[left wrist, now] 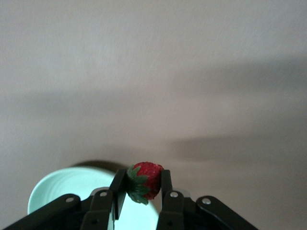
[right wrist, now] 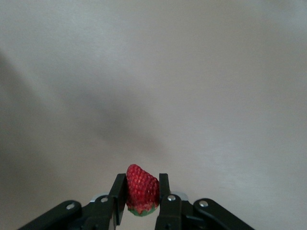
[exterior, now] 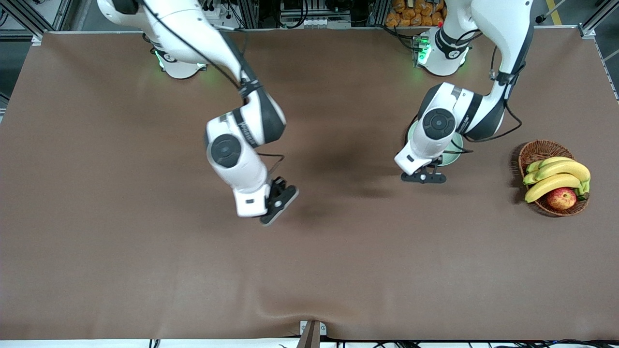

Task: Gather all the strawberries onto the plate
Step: 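Carry the strawberry to the plate while the right gripper sets another midway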

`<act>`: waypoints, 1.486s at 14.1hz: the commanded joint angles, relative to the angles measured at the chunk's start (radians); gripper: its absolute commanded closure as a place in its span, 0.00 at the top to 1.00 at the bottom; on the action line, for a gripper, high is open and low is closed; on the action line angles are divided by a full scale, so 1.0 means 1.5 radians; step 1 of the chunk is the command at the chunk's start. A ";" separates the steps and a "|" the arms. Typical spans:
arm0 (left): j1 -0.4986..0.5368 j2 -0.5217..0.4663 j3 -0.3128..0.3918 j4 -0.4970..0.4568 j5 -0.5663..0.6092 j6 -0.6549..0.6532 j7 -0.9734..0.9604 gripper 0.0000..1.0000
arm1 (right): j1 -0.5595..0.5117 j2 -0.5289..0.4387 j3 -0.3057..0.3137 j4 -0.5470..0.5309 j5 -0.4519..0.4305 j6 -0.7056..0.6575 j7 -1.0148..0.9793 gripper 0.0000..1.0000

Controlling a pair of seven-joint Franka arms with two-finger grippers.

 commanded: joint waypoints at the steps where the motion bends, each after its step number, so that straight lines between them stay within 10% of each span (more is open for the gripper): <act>1: 0.027 -0.054 -0.009 -0.070 0.017 0.021 0.004 0.04 | 0.052 0.005 -0.008 -0.040 0.009 0.046 0.100 0.00; 7: 0.030 -0.082 -0.009 -0.150 0.016 0.047 0.006 0.10 | 0.117 0.050 -0.008 -0.040 0.009 0.067 0.310 0.01; 10: 0.044 -0.083 -0.009 -0.164 0.017 0.048 0.007 0.18 | 0.128 0.067 0.012 -0.040 0.018 0.069 0.391 0.17; 13: 0.062 -0.077 -0.009 -0.164 0.018 0.049 0.018 0.46 | 0.130 0.077 0.018 -0.040 0.033 0.077 0.410 1.00; 15: 0.070 -0.075 -0.009 -0.161 0.018 0.049 0.020 0.96 | 0.130 0.076 0.018 -0.039 0.033 0.076 0.411 1.00; 21: 0.062 -0.043 -0.010 -0.107 0.017 0.048 0.020 1.00 | 0.107 0.013 -0.025 -0.041 0.032 0.034 0.408 1.00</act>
